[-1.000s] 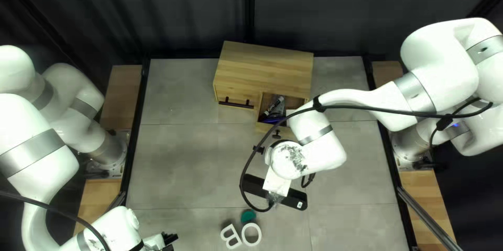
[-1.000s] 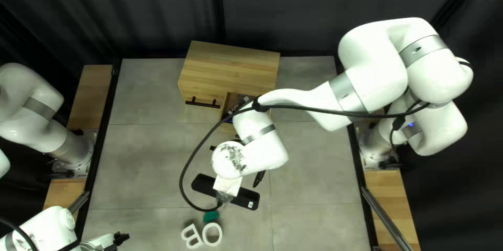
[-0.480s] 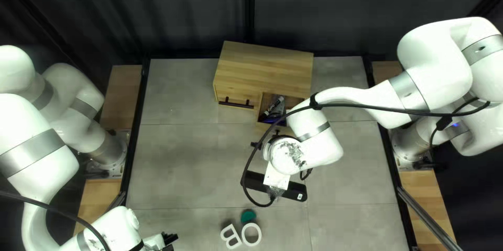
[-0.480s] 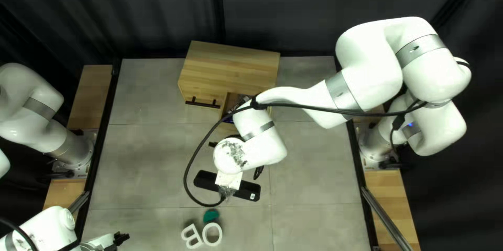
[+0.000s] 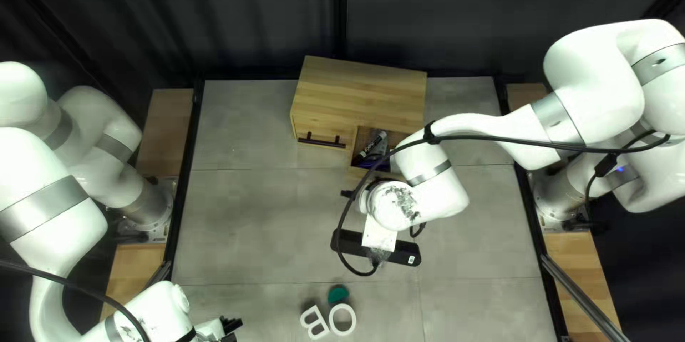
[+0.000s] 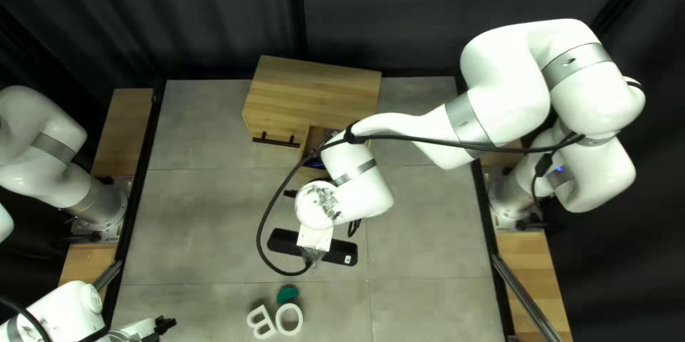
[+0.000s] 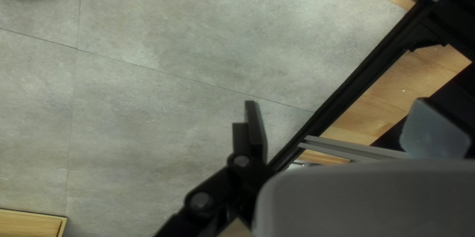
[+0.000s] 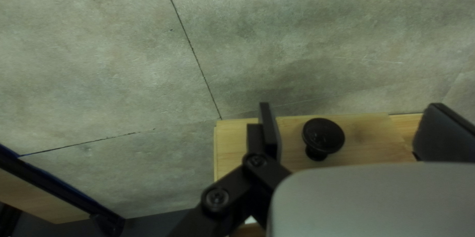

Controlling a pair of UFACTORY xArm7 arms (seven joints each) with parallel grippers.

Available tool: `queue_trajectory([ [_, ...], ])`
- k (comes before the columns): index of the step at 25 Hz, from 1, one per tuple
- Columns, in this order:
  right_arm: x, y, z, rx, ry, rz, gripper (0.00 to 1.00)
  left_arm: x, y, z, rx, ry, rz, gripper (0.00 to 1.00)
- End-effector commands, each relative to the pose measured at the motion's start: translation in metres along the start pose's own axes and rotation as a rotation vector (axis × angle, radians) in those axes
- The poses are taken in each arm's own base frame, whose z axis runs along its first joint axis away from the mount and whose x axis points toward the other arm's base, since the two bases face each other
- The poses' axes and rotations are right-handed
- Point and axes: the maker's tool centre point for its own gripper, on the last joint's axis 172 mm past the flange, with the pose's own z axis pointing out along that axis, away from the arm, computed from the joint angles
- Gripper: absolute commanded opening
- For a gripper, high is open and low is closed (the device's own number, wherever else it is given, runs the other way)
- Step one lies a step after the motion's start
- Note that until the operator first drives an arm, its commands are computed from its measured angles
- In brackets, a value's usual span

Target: Open drawers and place objects into drawer and close

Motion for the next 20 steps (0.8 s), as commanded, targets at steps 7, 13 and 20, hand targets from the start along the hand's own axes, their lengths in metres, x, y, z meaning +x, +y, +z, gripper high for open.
queue_trajectory([
  [7, -0.007, -0.003, 0.004, 0.012, 0.000, -0.020, 1.00, 0.000, 0.000, 0.000, 0.000, 0.000, 0.000, 1.00],
  [13, -0.010, -0.004, 0.006, 0.013, 0.000, -0.024, 1.00, 0.000, 0.000, 0.000, 0.000, 0.000, 0.000, 1.00],
  [20, -0.014, -0.001, 0.009, 0.015, 0.000, -0.022, 1.00, 0.000, 0.000, 0.000, 0.000, 0.000, 0.000, 1.00],
])
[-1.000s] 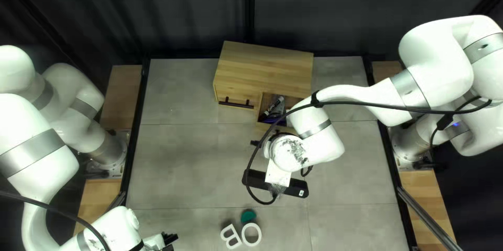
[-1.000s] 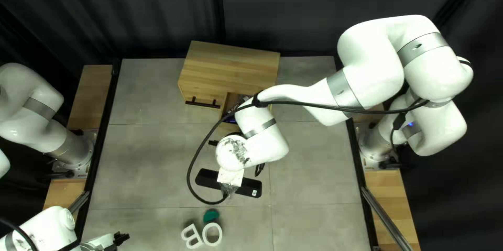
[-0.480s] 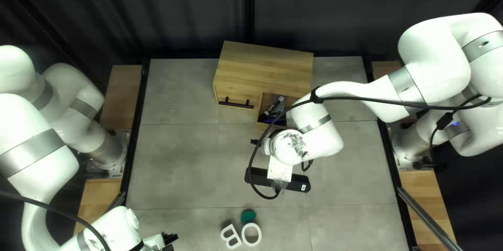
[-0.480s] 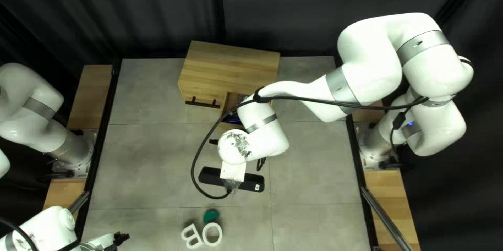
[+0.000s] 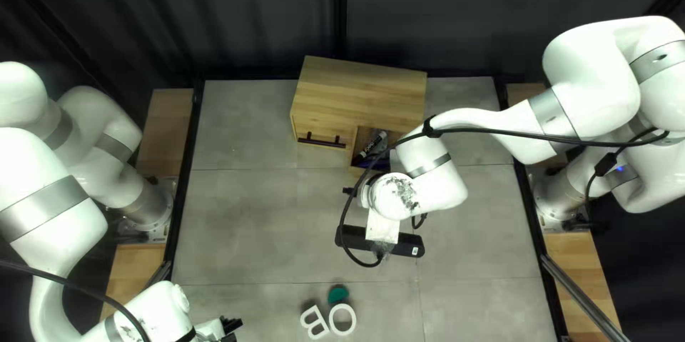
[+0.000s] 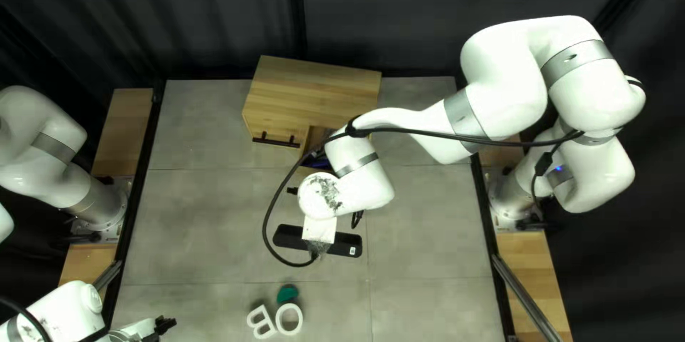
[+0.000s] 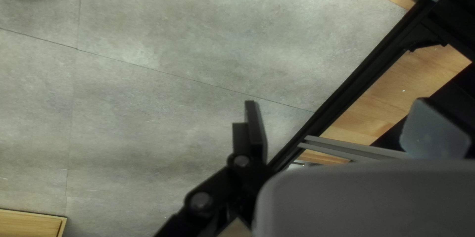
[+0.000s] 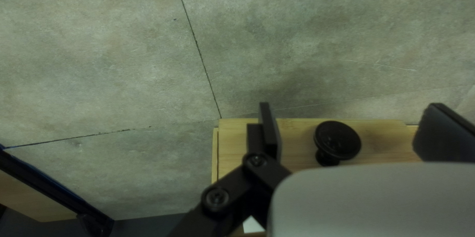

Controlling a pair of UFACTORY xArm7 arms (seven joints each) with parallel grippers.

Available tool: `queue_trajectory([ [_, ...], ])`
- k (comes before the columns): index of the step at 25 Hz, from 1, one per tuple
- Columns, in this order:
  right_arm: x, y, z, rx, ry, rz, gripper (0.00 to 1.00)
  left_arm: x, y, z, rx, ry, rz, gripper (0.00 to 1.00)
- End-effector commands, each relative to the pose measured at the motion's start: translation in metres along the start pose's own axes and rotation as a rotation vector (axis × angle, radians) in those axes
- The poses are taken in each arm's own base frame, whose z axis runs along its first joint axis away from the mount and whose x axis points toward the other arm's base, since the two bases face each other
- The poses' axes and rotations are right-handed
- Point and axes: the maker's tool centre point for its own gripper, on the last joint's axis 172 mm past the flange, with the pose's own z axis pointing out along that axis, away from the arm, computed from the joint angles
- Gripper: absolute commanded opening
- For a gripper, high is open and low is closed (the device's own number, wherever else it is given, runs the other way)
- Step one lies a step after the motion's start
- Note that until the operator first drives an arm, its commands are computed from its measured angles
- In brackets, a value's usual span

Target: Open drawers and place objects into drawer and close

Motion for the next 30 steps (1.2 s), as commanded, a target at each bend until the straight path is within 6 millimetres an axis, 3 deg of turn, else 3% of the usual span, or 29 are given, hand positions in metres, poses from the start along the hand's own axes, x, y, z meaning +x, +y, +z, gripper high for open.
queue_trajectory([
  [1, -0.003, 0.002, 0.002, 0.002, -0.001, 0.003, 1.00, 0.000, 0.000, 0.000, 0.000, 0.000, 0.000, 1.00],
  [30, -0.019, -0.004, 0.011, 0.014, 0.005, 0.026, 1.00, 0.000, 0.000, 0.000, 0.000, 0.000, 0.000, 1.00],
])
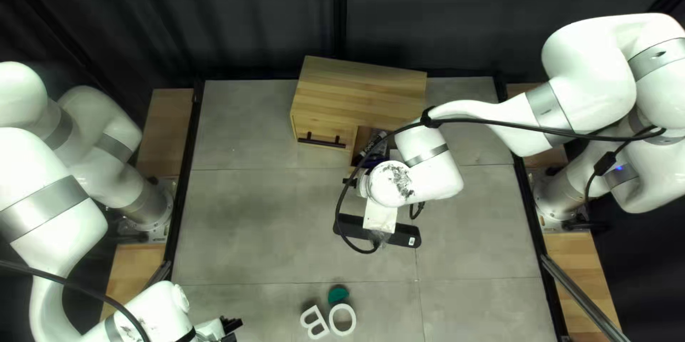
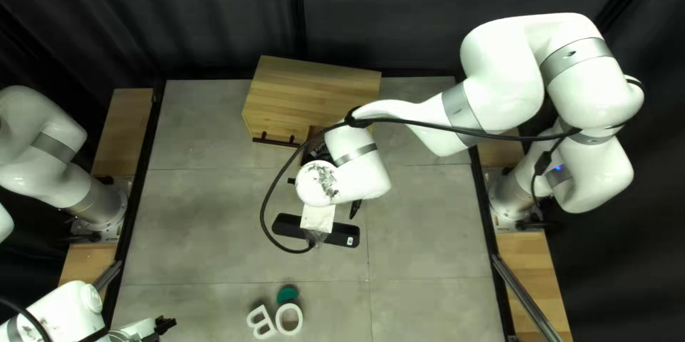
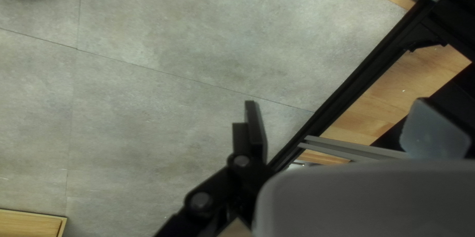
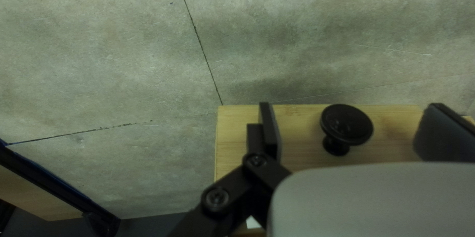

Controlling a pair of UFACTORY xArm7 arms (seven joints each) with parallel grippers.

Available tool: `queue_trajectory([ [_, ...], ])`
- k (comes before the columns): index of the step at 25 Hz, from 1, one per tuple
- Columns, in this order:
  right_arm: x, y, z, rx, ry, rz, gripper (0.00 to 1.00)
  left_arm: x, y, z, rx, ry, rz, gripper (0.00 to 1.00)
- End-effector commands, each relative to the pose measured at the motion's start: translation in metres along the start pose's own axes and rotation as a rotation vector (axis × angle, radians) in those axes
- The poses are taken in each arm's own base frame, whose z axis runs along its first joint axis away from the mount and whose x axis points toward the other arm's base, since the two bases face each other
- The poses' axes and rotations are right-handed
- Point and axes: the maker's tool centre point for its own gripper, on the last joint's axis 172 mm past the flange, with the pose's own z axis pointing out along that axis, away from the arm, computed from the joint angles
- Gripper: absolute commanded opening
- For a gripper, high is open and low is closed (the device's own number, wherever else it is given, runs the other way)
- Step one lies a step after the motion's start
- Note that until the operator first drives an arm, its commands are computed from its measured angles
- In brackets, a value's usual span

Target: Open drawers and place objects into drawer and close

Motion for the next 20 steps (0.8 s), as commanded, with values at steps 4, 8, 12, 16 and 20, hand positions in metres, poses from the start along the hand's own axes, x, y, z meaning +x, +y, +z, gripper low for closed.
queue_trajectory([
  [4, -0.004, -0.002, 0.002, -0.002, -0.001, -0.002, 1.00, 0.000, 0.000, 0.000, 0.000, 0.000, 0.000, 1.00],
  [8, -0.007, -0.004, 0.003, -0.002, -0.003, -0.004, 1.00, 0.000, 0.000, 0.000, 0.000, 0.000, 0.000, 1.00],
  [12, -0.010, -0.005, 0.002, 0.000, -0.005, -0.005, 1.00, 0.000, 0.000, 0.000, 0.000, 0.000, 0.000, 1.00],
  [16, -0.013, -0.007, 0.002, 0.000, -0.007, -0.008, 1.00, 0.000, 0.000, 0.000, 0.000, 0.000, 0.000, 1.00],
  [20, -0.015, -0.008, 0.002, 0.001, -0.010, -0.011, 1.00, 0.000, 0.000, 0.000, 0.000, 0.000, 0.000, 1.00],
])
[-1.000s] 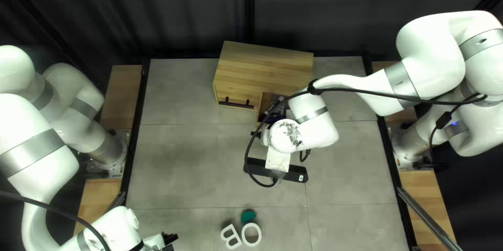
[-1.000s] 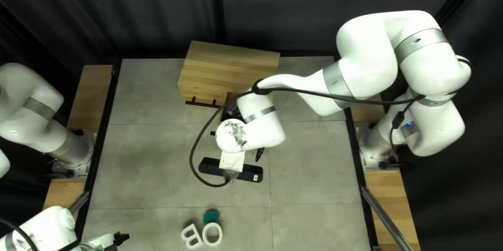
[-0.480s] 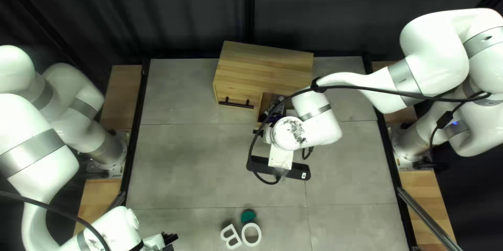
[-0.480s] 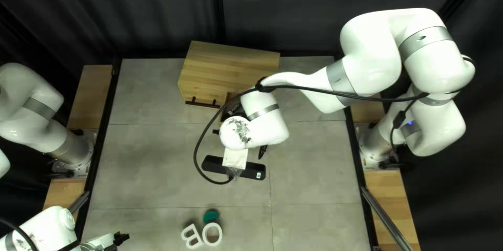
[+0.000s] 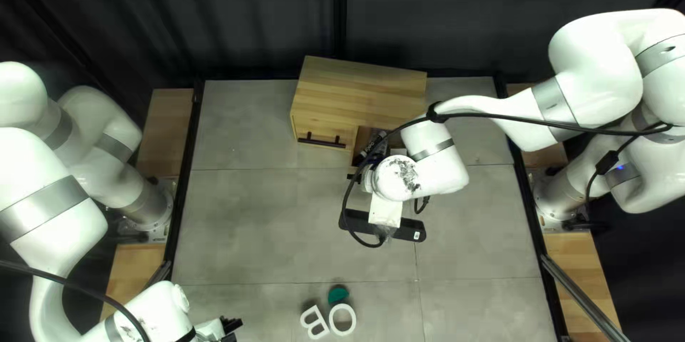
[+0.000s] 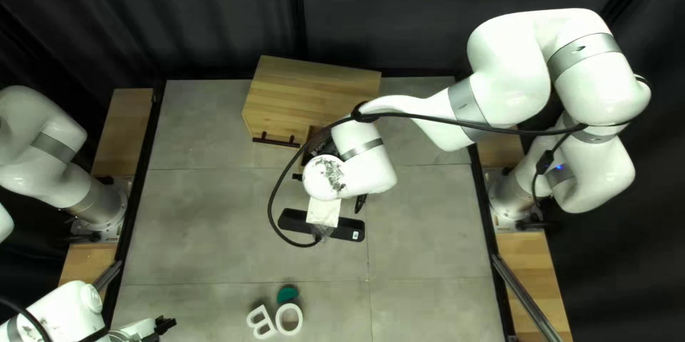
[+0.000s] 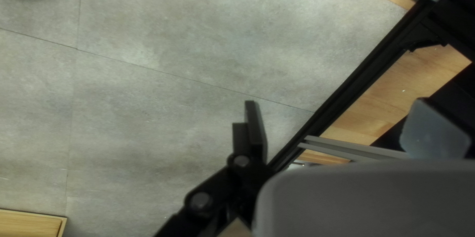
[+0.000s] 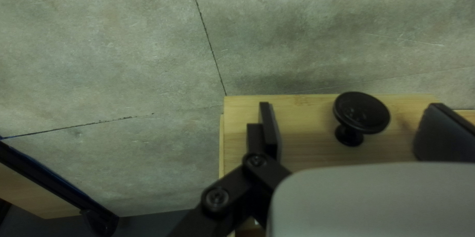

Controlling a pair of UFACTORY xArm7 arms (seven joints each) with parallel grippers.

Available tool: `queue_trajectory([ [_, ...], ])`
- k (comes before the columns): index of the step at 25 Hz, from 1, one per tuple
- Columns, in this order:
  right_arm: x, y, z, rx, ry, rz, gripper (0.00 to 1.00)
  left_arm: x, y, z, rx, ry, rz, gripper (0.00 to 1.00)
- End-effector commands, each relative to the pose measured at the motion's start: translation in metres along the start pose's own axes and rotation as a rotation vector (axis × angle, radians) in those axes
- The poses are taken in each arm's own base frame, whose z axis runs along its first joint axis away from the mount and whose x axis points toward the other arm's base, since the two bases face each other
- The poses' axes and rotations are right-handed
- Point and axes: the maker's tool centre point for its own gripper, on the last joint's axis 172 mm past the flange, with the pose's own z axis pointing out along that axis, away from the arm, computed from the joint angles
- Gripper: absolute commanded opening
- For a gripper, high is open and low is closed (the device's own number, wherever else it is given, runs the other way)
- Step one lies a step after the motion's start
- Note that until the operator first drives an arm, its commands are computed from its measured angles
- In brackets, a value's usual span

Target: Open drawers and place objects into drawer and close

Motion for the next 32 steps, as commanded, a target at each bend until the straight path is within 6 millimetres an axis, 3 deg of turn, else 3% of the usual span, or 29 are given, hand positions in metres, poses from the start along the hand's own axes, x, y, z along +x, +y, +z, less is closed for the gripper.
queue_trajectory([
  [1, -0.002, -0.001, 0.000, 0.000, -0.002, -0.002, 1.00, 0.000, 0.000, 0.000, 0.000, 0.000, 0.000, 1.00],
  [32, -0.025, 0.002, 0.008, 0.003, -0.006, -0.008, 1.00, 0.000, 0.000, 0.000, 0.000, 0.000, 0.000, 1.00],
])
